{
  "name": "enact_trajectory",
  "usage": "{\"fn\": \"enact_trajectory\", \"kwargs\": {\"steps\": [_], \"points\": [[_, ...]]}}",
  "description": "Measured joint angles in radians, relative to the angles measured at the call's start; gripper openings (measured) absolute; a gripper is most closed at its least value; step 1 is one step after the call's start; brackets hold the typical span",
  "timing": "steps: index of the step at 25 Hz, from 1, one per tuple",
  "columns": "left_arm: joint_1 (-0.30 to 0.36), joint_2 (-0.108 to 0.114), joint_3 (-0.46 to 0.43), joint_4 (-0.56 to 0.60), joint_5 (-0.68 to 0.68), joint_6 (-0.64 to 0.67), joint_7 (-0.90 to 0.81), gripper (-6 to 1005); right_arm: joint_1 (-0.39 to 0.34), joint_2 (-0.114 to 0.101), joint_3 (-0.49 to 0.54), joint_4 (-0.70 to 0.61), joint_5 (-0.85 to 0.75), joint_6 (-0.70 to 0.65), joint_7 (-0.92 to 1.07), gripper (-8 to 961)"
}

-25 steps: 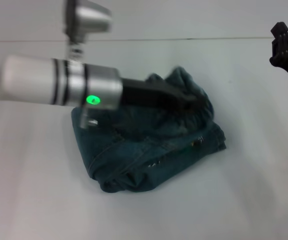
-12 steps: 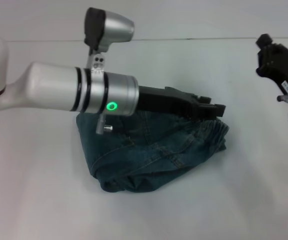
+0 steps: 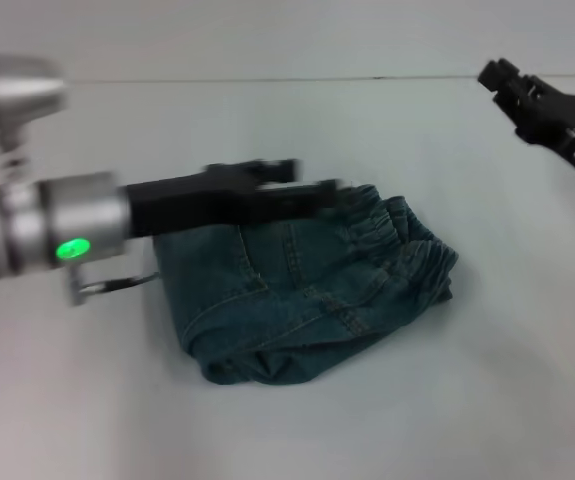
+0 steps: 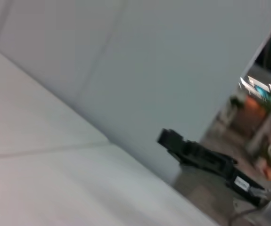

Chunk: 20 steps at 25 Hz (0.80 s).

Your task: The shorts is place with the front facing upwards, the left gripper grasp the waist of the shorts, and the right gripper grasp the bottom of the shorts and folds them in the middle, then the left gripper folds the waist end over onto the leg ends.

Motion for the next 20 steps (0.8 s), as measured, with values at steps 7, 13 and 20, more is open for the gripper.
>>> {"fn": "enact_trajectory", "kwargs": {"steps": [7, 13, 20], "points": [[0.153, 0.03, -0.191, 0.001, -0.002, 0.122, 0.095, 907, 0.001, 0.002, -0.369, -0.343, 0.0, -0.196, 0.395, 379], [0.235, 0.065, -0.251, 0.006, 0.018, 0.227, 0.145, 907, -0.077, -0.01, -0.622, -0.62, -0.009, -0.392, 0.524, 547], [0.259, 0.111, -0.253, 0.025, 0.12, 0.335, 0.151, 907, -0.097, -0.024, -0.705, -0.704, -0.198, -0.408, 0.574, 679]]}}
